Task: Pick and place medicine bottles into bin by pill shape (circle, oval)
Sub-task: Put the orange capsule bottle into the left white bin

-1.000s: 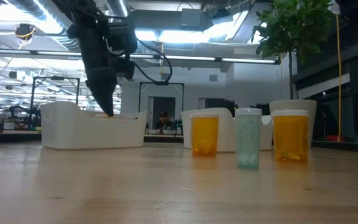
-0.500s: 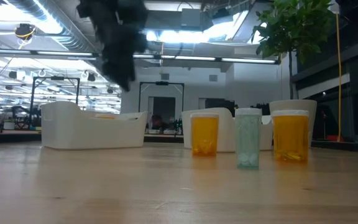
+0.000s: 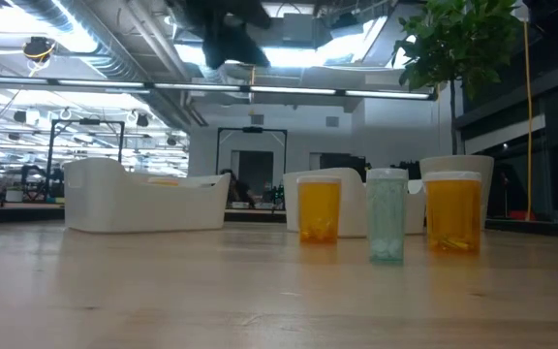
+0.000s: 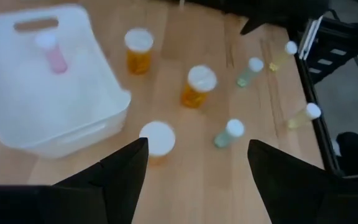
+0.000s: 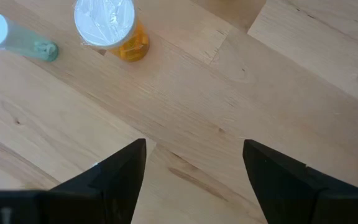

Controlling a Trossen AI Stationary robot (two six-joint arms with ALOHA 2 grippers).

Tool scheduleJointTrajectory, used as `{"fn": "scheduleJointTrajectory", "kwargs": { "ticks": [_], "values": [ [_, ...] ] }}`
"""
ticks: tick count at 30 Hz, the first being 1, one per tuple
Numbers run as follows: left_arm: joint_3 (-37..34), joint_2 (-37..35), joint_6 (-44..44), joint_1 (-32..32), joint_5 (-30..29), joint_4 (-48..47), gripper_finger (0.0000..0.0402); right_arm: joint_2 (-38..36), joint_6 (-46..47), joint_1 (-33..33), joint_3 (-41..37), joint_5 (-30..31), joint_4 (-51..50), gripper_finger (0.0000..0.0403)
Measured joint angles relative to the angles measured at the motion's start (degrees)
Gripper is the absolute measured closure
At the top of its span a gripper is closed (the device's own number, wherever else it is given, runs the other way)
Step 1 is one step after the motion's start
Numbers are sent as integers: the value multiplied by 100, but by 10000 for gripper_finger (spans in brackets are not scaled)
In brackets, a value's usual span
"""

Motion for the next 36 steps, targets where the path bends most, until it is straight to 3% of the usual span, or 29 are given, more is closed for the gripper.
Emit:
{"fn": "scheduleJointTrajectory", "kwargs": {
  "ticks": [6,20,26,30,36],
  "values": [
    [0,4,0,-454,-683,395,132,-1,0,-1,0,0,1,133],
    [0,7,-327,-602,-704,547,140,0,2,-2,0,-48,31,133],
    [39,270,-497,-592,-1088,943,140,-2,0,-2,0,-49,30,133],
    [545,851,-382,-593,-1074,833,140,0,-2,-2,0,-52,34,133],
    [1808,1815,210,-520,-1021,-389,140,-2,-9,-2,0,-191,44,133]
  ]
}}
